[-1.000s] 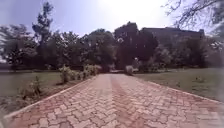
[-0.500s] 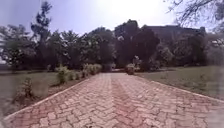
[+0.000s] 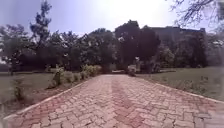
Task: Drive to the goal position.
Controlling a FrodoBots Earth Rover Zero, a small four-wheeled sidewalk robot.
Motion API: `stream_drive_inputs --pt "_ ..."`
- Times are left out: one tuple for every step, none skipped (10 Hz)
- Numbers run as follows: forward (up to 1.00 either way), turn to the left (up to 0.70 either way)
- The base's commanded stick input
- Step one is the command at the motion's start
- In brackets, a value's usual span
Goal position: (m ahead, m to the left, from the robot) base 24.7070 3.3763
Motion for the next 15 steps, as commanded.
stream_drive_inputs --pt "0.70 0.00" --pt "0.70 0.00" --pt "0.70 0.00" --pt "0.70 0.00" --pt "0.70 0.00" --pt "0.70 0.00" --pt "0.70 0.00" --pt "0.70 0.00" --pt "0.70 0.00" --pt "0.70 0.00" --pt "0.70 0.00" --pt "0.70 0.00" --pt "0.70 0.00" --pt "0.70 0.00" --pt "0.70 0.00"
